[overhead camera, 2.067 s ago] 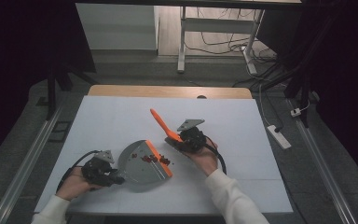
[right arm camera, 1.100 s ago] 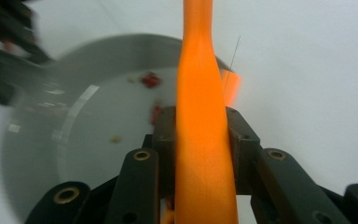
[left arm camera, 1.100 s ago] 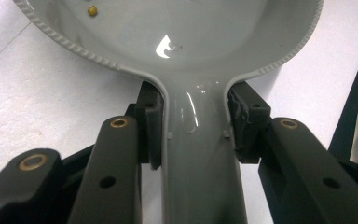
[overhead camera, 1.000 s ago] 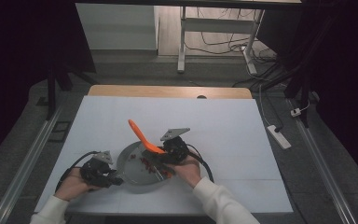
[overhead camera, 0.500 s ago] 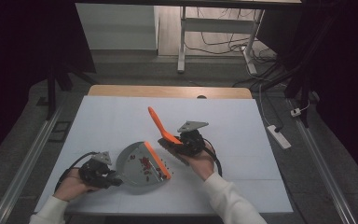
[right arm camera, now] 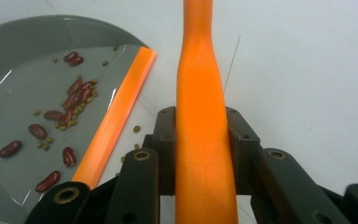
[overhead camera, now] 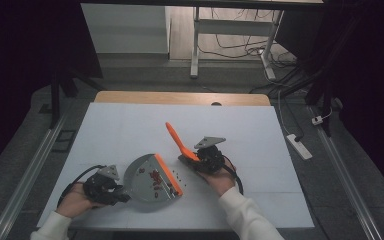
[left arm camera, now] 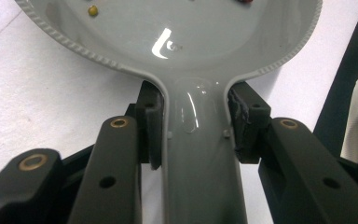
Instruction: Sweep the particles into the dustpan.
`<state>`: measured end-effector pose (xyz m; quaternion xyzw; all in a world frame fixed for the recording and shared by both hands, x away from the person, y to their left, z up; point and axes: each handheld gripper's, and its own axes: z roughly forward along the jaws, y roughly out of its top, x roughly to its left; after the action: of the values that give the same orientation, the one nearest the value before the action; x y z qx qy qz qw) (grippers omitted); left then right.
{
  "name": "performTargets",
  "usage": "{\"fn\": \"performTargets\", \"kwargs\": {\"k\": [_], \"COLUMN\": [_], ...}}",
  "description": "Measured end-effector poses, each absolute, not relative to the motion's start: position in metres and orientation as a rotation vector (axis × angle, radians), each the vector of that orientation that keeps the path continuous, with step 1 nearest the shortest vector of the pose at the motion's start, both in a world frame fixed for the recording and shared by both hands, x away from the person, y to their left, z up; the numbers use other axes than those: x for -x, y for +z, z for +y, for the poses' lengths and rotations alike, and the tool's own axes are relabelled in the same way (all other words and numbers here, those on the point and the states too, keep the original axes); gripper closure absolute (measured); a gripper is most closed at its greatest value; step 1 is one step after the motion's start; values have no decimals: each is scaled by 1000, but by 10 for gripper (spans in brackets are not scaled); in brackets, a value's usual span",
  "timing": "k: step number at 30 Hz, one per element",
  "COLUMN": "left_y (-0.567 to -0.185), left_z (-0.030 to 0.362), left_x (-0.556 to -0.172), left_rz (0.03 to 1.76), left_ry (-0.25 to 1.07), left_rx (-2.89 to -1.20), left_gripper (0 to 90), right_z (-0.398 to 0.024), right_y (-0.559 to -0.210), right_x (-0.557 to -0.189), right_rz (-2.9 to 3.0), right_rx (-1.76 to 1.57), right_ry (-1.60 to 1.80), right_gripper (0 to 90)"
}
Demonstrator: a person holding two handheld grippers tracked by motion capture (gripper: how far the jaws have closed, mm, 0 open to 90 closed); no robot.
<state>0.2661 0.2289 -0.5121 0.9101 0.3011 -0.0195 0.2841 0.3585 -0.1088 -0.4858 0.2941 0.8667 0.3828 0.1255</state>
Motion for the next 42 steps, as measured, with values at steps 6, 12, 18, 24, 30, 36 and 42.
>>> {"fn": "performTargets", "kwargs": {"k": [6, 12, 18, 24, 30, 36, 42], "left_y": [-513, -513, -514, -514, -515, -515, -515], "left_z": [228, 227, 226, 225, 225, 225, 225], "left_x": [-266, -265, -265, -265, -265, -265, -265], "left_rz": [808, 810, 813, 815, 818, 816, 821], "left_ry": [-52, -53, -55, -57, -59, -59, -58], "left_rx": [-2434, -2436, -2434, -2433, -2427, -2426, -2423], "left_gripper": [620, 619, 619, 619, 619, 619, 619], "right_z": [-99, -88, -75, -69, -63, -73, -99], "right_y": [-492, -495, -496, -498, -495, -485, -480], "right_x": [-354, -346, -336, -333, -329, -333, -342], "right_rz": [2552, 2562, 2558, 2545, 2586, 2525, 2469], "right_rx": [-828, -810, -776, -788, -787, -775, -825], "right_ry": [1099, 1126, 1120, 1149, 1291, 1317, 1242], "right_gripper": [704, 704, 703, 703, 704, 704, 703]}}
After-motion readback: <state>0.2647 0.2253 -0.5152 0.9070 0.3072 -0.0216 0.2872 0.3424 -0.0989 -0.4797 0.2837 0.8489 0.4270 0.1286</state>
